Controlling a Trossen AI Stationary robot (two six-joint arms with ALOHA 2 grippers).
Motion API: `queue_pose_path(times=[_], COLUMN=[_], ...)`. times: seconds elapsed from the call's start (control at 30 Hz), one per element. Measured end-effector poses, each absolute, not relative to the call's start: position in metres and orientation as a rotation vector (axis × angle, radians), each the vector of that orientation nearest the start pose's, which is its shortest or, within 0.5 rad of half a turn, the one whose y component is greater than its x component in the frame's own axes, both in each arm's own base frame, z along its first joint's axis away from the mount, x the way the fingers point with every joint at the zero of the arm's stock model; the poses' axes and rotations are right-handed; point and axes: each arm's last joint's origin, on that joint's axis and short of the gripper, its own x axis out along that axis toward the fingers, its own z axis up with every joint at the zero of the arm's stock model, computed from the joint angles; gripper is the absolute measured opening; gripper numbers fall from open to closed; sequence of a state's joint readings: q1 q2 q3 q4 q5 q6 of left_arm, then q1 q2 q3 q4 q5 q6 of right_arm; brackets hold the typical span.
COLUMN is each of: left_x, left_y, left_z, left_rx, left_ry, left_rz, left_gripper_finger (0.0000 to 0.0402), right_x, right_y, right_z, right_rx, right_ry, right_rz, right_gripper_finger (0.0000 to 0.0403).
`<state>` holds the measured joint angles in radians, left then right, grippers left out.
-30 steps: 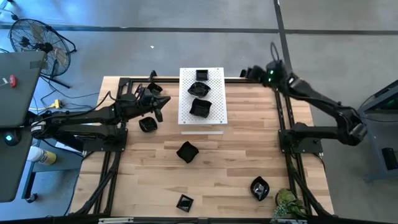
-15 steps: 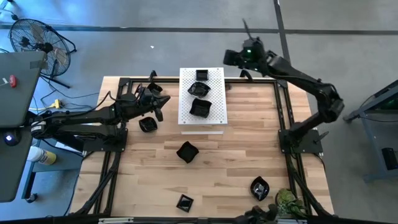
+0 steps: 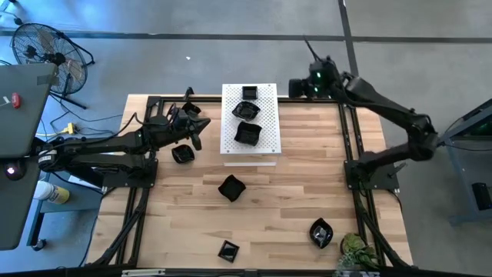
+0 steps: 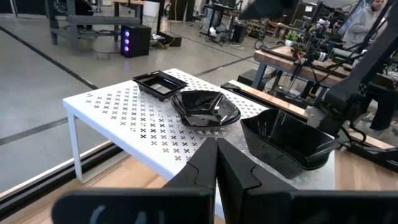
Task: Pick & Place Mini shaped plates
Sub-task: Stack the square plate on top of the square plate on the shelf
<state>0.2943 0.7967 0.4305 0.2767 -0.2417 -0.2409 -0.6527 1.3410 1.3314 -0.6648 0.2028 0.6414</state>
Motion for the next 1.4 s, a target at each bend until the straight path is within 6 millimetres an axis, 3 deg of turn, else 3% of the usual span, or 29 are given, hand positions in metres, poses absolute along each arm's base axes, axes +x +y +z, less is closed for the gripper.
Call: queue_pose_path(times=[0.4,0.7,0.9,1.1,1.23,1.4], left_x=[0.171,0.171,0.171,0.171,0.170,0.170], left_y=[0.059,0.059,0.059,0.060,0.061,0.061], left_z=[0.251,0.251,0.251,0.251,0.251,0.251], left_rx=[-0.237,-0.237,-0.237,-0.235,-0.233,-0.231], left_ry=[0.035,0.036,0.035,0.031,0.028,0.025], left_rz=[0.547,0.551,0.553,0.581,0.611,0.636], left_gripper_finger=[0.0000,0.0000,0.0000,0.0000,0.0000,0.0000], right_x=[0.171,0.159,0.159,0.165,0.167,0.186], right_y=[-0.130,-0.127,-0.137,-0.160,-0.174,-0.197], right_z=[0.265,0.188,0.161,0.141,0.129,0.129], right_rx=[0.964,1.141,1.171,1.232,1.281,1.289], right_ry=[0.279,0.180,0.166,0.116,0.090,0.109], right_rz=[-0.902,-0.828,-0.864,-0.857,-0.868,-0.836], right_gripper_finger=[0.0001,0.0001,0.0001,0.0003,0.0025,0.0068])
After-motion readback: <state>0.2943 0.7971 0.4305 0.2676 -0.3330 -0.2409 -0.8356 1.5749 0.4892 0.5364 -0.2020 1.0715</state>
